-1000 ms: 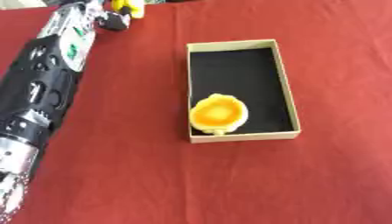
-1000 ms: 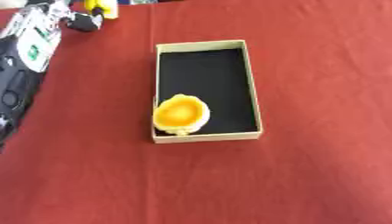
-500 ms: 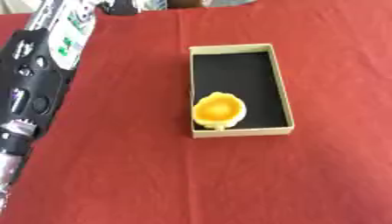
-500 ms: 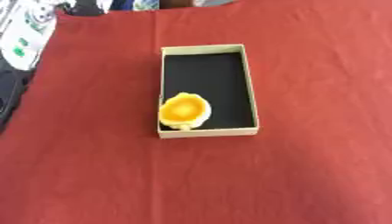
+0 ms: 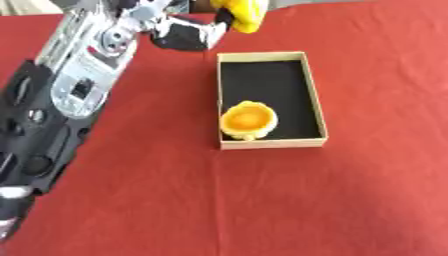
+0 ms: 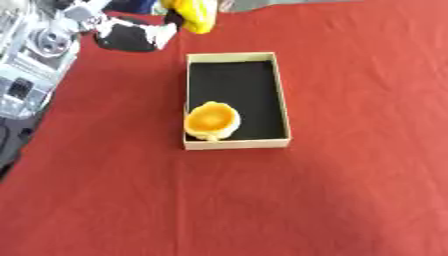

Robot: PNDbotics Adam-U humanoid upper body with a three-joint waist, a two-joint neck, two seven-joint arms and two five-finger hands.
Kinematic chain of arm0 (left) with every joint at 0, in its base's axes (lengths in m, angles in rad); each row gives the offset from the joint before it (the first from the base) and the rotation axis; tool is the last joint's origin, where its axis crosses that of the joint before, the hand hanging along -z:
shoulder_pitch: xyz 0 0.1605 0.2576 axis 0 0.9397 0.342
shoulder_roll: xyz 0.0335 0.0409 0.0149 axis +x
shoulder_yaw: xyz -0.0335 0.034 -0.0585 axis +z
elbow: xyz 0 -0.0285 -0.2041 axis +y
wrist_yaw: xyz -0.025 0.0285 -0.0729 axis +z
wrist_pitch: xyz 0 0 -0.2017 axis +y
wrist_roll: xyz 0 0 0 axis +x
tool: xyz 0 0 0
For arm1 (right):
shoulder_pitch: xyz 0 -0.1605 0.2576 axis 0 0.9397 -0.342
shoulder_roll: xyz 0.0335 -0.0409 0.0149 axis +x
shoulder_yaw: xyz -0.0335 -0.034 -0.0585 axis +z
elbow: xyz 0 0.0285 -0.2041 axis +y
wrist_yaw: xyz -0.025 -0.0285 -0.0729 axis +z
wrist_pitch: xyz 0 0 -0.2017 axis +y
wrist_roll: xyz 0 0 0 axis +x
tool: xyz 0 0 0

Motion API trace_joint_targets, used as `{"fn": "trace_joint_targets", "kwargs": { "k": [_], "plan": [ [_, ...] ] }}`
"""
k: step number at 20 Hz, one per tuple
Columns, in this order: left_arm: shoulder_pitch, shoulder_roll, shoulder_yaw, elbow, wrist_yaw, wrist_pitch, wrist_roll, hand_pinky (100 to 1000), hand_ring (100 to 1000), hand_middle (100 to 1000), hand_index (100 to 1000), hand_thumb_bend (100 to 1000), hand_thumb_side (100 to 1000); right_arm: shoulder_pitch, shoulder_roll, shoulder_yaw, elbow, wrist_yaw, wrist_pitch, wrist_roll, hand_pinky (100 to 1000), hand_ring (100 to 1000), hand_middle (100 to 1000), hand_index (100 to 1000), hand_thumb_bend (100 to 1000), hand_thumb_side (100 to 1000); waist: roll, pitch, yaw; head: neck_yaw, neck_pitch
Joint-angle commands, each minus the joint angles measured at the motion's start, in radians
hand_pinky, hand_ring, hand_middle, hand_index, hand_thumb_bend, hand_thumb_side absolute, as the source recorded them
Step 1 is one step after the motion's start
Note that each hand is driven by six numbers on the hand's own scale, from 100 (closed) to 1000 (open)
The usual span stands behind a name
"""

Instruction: Pick up objects on the table and place them in the box.

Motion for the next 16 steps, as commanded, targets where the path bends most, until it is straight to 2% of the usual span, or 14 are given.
{"fn": "trace_joint_targets", "kwargs": {
  "k": [1, 13, 16],
  "plan": [
    [0.013, -0.043, -0.003, -0.01, 0.007, 0.0, -0.027, 802, 786, 610, 629, 100, 177, -0.009, -0.011, -0.007, -0.018, 0.005, 0.001, -0.005, 959, 961, 795, 864, 100, 719, -0.006, -0.029, 0.001, -0.004, -0.002],
    [0.06, -0.151, -0.011, 0.162, -0.108, -0.027, 0.01, 799, 784, 601, 637, 100, 174, -0.004, -0.001, -0.007, -0.021, 0.001, 0.005, -0.002, 961, 964, 795, 864, 100, 720, -0.01, -0.02, -0.01, 0.004, -0.013],
    [0.063, -0.169, -0.015, 0.205, -0.139, -0.043, 0.026, 804, 792, 616, 678, 100, 158, -0.003, 0.0, -0.008, -0.02, 0.0, 0.006, -0.001, 961, 964, 795, 863, 100, 720, -0.009, -0.018, -0.013, 0.006, -0.016]
  ]
}}
